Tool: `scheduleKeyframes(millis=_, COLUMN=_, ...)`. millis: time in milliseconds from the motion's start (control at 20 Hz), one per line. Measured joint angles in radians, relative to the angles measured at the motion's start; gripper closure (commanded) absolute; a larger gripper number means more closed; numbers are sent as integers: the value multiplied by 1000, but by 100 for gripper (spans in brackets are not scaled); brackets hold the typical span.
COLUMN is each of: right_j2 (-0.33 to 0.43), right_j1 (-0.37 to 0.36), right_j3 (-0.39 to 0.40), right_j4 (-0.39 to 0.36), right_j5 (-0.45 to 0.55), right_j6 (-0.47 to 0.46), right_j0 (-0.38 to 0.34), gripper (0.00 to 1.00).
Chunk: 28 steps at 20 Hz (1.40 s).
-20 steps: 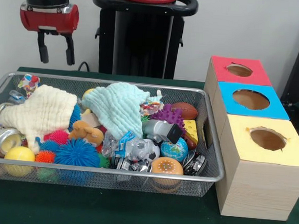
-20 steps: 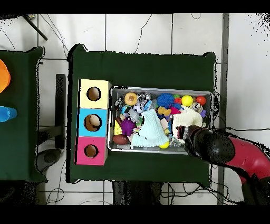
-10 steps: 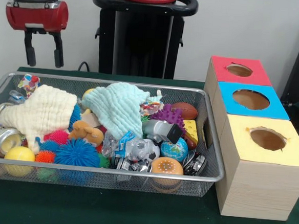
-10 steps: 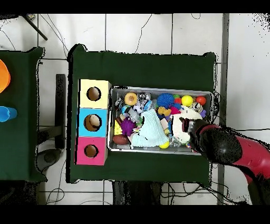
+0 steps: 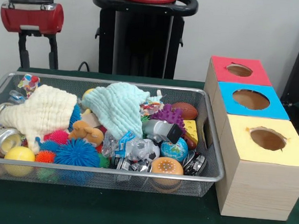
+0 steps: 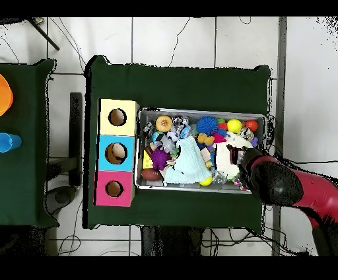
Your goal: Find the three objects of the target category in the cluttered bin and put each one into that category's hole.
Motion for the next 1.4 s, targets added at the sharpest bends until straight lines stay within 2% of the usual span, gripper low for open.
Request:
scheduleKeyframes(millis=750, right_j2=-1, right_j1=95, right_j3=-3, right_j4=-102, right_j5=0, right_j6=0, right_j0=21, gripper=0)
scheduleKeyframes(millis=1400, right_j2=0, right_j1=133, right_j3=-4, right_j4=-114, right_j5=0, right_j6=0, right_j0=17, gripper=0)
